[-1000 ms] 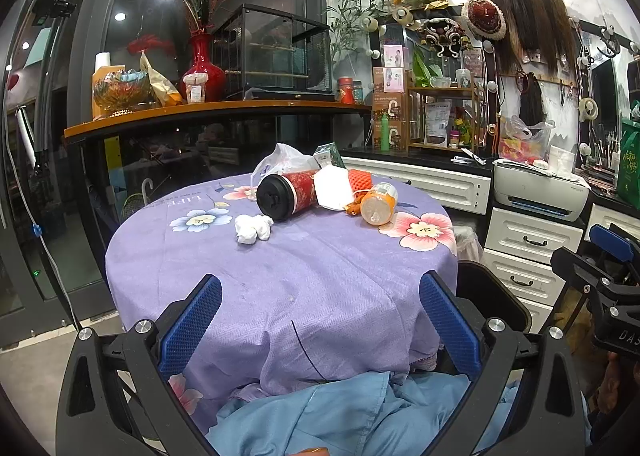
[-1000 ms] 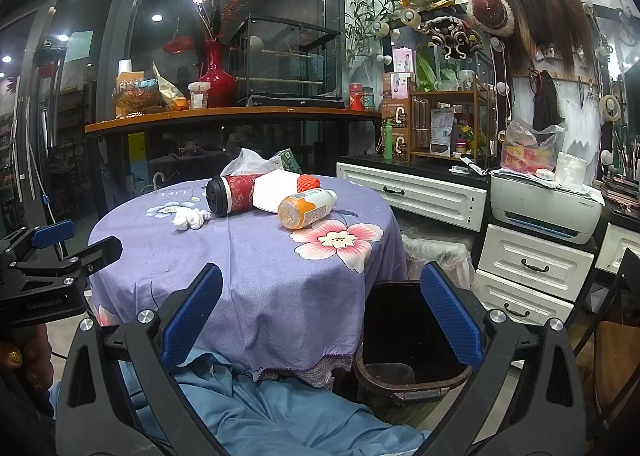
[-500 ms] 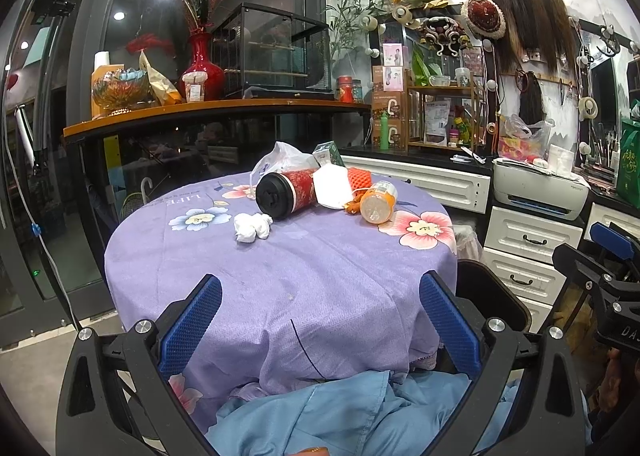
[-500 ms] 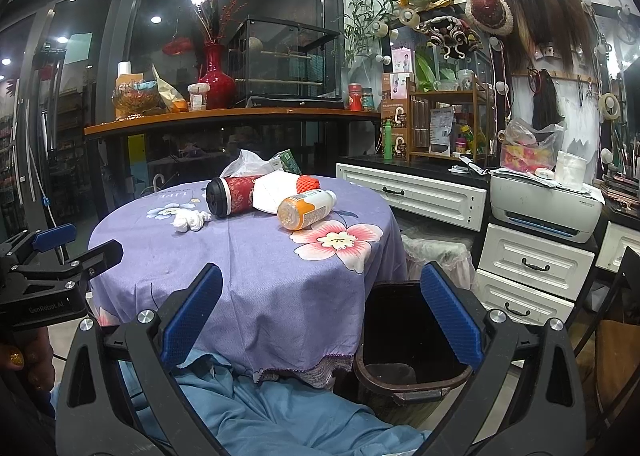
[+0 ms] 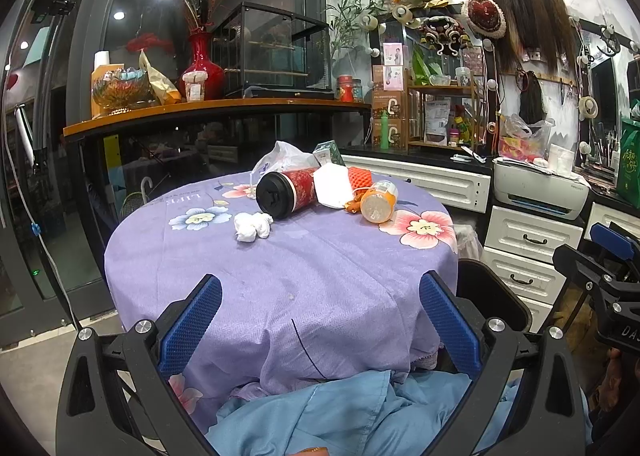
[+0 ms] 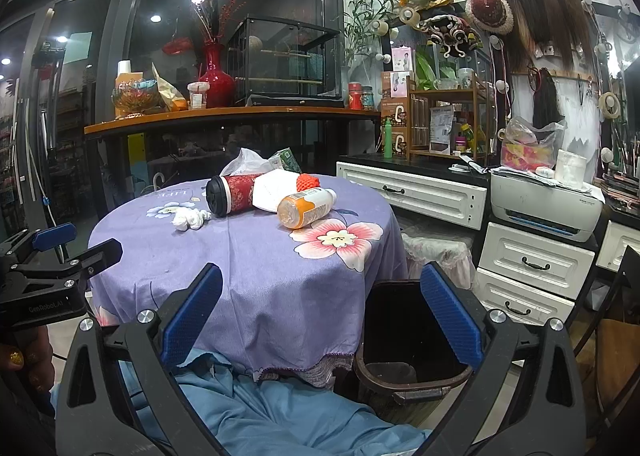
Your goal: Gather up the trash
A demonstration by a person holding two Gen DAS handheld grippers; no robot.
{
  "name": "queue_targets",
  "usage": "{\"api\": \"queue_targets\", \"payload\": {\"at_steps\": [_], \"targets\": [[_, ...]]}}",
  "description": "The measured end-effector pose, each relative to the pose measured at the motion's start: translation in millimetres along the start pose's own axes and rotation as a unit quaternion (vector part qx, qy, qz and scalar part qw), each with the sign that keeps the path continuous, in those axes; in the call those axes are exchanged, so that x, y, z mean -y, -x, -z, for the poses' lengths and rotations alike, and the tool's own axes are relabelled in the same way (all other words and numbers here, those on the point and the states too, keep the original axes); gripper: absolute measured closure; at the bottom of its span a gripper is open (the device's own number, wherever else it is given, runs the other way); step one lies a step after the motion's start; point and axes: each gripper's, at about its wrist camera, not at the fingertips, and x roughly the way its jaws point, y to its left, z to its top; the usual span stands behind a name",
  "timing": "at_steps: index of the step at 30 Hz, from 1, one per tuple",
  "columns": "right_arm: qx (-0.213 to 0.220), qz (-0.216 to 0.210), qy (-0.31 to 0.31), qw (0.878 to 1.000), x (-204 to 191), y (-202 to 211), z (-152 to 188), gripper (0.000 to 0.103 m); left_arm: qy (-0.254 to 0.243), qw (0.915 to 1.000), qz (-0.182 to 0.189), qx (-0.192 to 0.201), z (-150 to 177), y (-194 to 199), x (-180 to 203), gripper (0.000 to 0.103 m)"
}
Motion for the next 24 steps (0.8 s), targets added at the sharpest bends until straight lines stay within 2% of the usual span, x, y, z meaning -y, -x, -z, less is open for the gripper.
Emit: {"api": "queue_targets", "payload": {"at_steps": [15, 20, 24], "targets": [[-0.006, 0.000, -0.001, 1.000, 1, -2, 3, 0.005, -0.001, 1.0000, -0.001, -0.005, 1, -3, -2, 0.005], [-0.043, -0.012, -0.009, 0.999, 4, -22, 8, 0.005, -0.002, 0.9992, -0.004, -0.040, 5, -20, -8, 0.005], [-0.075, -0.026, -0.020, 0.997, 12, -39, 6, 0.005, -0.006, 0.9962, -0.011, -0.087, 5, -43, -16, 0.005]]}}
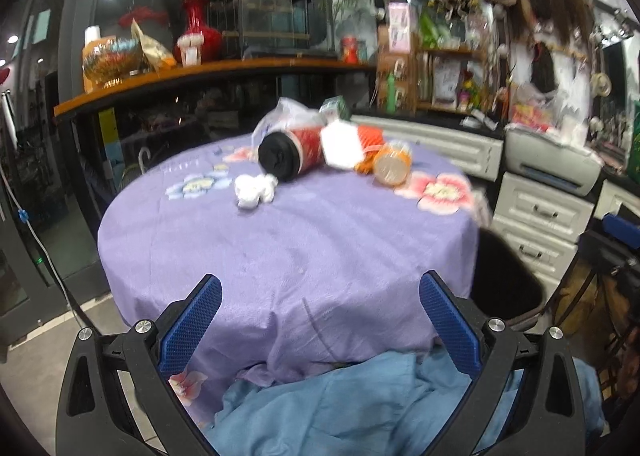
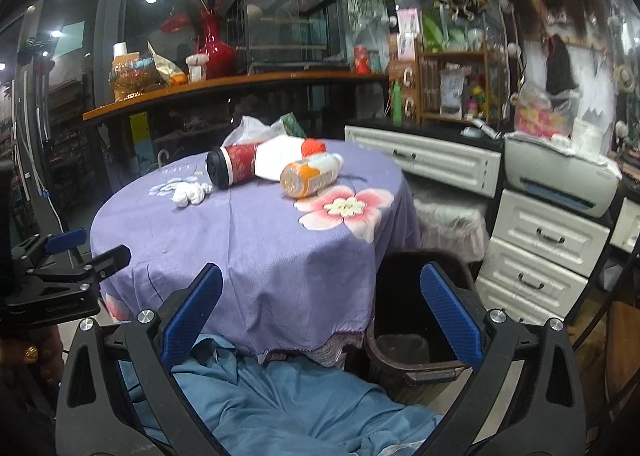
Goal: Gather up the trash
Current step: 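Reach the left tool to the crumpled white tissue and close on it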
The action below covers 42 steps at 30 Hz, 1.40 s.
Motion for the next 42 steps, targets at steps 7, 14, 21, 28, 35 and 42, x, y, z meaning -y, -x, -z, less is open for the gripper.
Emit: {"api": "queue_targets", "payload": {"at_steps": [7, 14, 21, 28, 35, 42], "targets": [[-0.055, -0.022, 0.002, 0.998, 8, -49, -18, 0.005, 0.025, 0.9962, 0.007, -0.083, -17, -48, -26, 0.005], [-0.097, -0.038, 0.004, 0.994, 6, -104, -40, 0.005, -0.018, 0.9936, 0.001, -0.112, -51, -88, -38, 0.005], [-0.092, -0.045, 0.013, 0.995, 4, -127, -56, 0.005, -0.056, 0.9895, -0.007, -0.133, -85, -136, -49, 0.005], [-0.095, -0.049, 0.026, 0.994, 2, -139, -62, 0.005, -0.052, 0.9831, -0.010, -0.175, -111, -189, -61, 0.017], [-0.106, -0.052, 0.028, 0.993, 6, -150, -63, 0.005, -0.022, 0.9755, -0.019, -0.218, -115, -224, -74, 0.032], [-0.121, -0.057, 0.031, 0.991, 4, -164, -65, 0.005, -0.014, 0.9741, -0.021, -0.225, -111, -231, -73, 0.058]]}}
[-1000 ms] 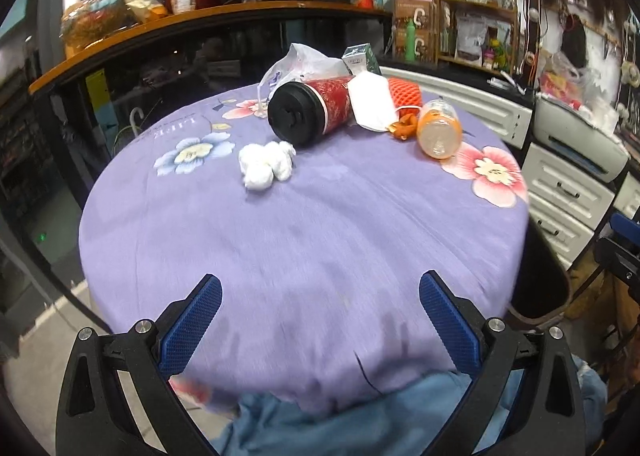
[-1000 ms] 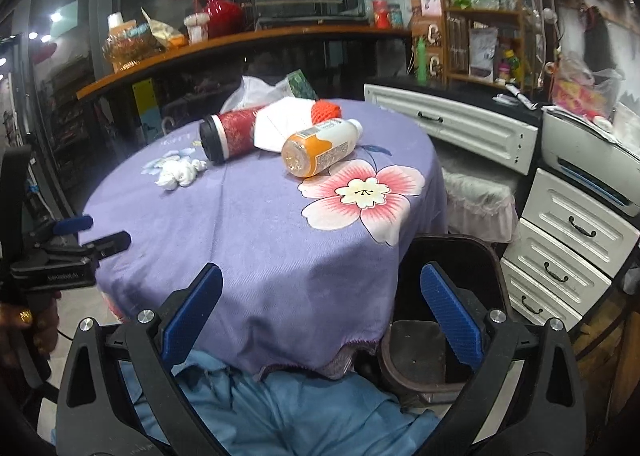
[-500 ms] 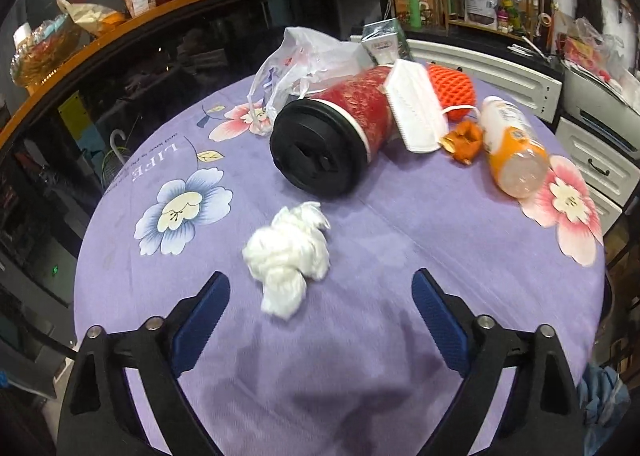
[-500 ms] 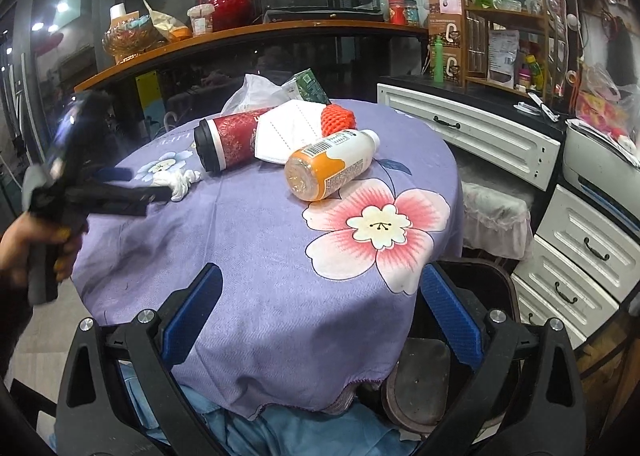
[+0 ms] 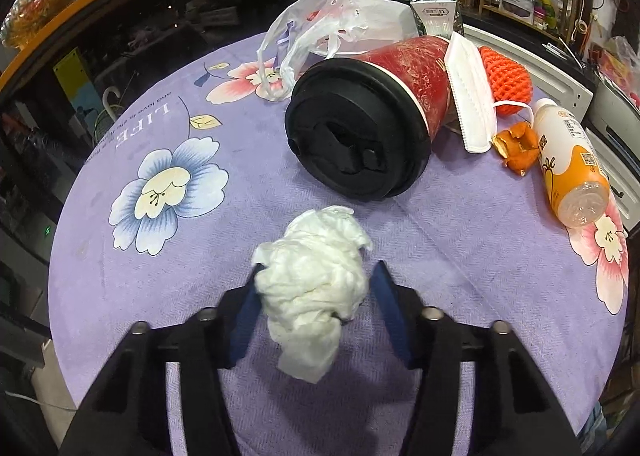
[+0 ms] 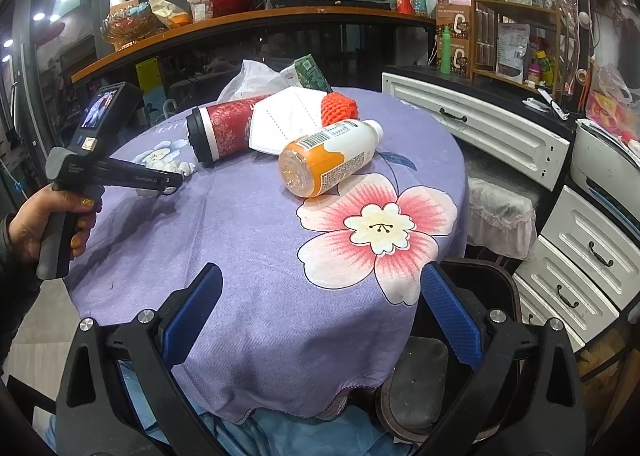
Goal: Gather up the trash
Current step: 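Reach the left tool to the crumpled white tissue and close on it, then grasp the white-and-orange bottle with the right tool while the left tool holds the tissue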
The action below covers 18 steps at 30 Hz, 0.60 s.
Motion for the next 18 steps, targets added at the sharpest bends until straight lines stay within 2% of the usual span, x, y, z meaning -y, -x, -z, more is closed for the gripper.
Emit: {"api": "queue_targets", "payload": {"at_steps": [5, 11, 14, 17, 18], "targets": [[-0.011, -0.015, -0.012, 1.000, 0, -12, -13, 0.005, 0.021, 0.9995, 0.018, 0.012, 3, 4, -5, 0.066], [-0.022, -0.032, -0.043, 0.998, 5, -36, -47, 0.005, 0.031, 0.9981, 0.036, 0.038, 8, 23, -6, 0.067], [-0.026, -0.038, -0.076, 0.996, 12, -52, -71, 0.005, 0.028, 0.9973, 0.041, 0.055, 12, 34, -4, 0.067], [-0.054, -0.051, -0.118, 0.990, 21, -78, -97, 0.007, 0.028, 0.9960, 0.053, 0.066, 15, 42, 1, 0.067], [-0.066, -0.053, -0.134, 0.987, 25, -88, -104, 0.011, 0.027, 0.9957, 0.056, 0.069, 15, 43, 1, 0.067]]}}
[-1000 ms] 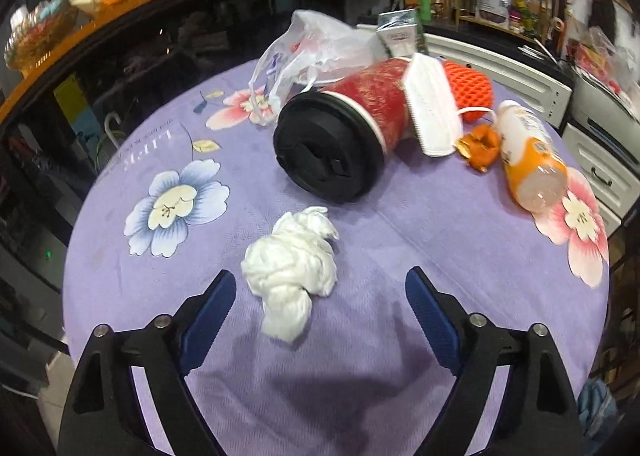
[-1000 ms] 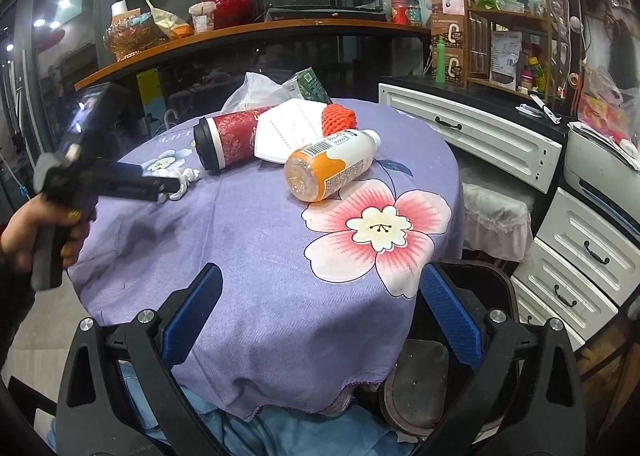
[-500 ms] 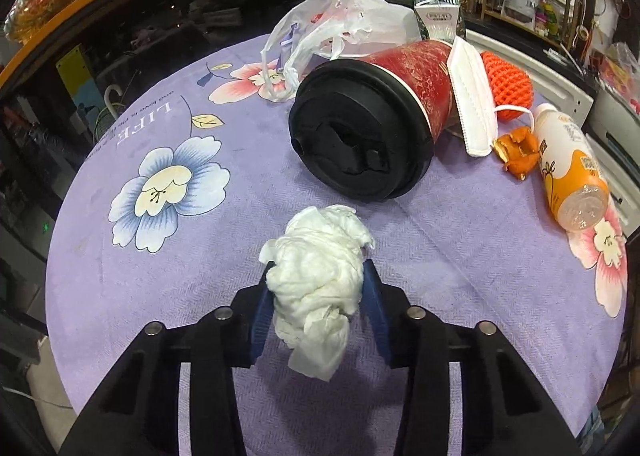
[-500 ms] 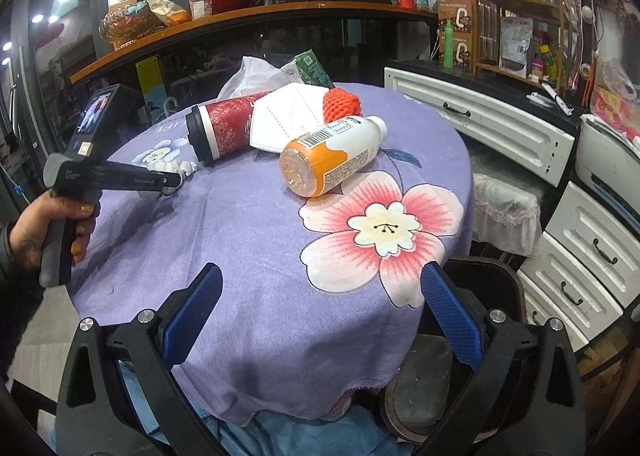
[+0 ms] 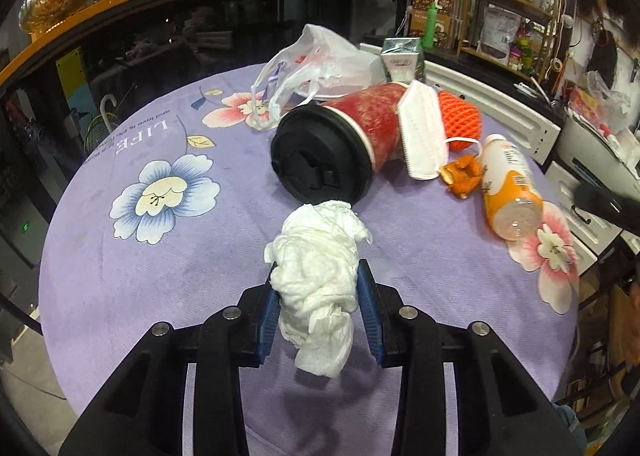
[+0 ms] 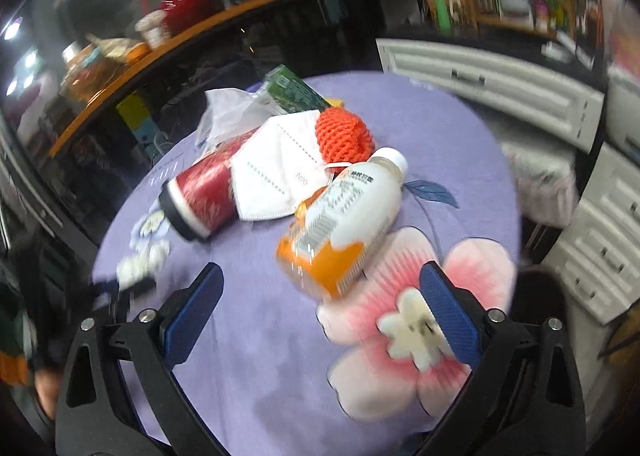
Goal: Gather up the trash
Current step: 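Grasp the white-and-orange bottle with the right tool while the left tool holds the tissue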
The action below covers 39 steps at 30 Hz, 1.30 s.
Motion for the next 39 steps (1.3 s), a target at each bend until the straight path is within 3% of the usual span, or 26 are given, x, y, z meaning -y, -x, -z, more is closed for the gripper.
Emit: {"api": "queue_targets", "payload": {"at_steps": [6, 9, 19, 27, 39], "targets": [[-0.055, 0.006, -0.092, 0.994, 17, -42, -32, 0.025, -0.013, 0.9998, 0.011, 0.013, 5, 7, 12, 0.067], [-0.074, 0.009, -0.114, 0.991, 19, -57, -40, 0.027, -0.020, 0.9996, 0.013, 0.015, 6, 7, 16, 0.067], [-0.133, 0.006, -0.176, 0.975, 35, -96, -32, 0.035, -0.022, 0.9994, 0.023, 0.014, 10, 3, 20, 0.067], [-0.125, -0.020, -0.186, 0.974, 45, -88, -25, 0.041, -0.024, 0.9990, 0.027, 0.024, 12, 8, 24, 0.067], [-0.054, -0.095, -0.142, 0.984, 40, -28, -8, 0.041, -0.024, 0.9972, 0.054, 0.047, 18, 37, 47, 0.067]]}}
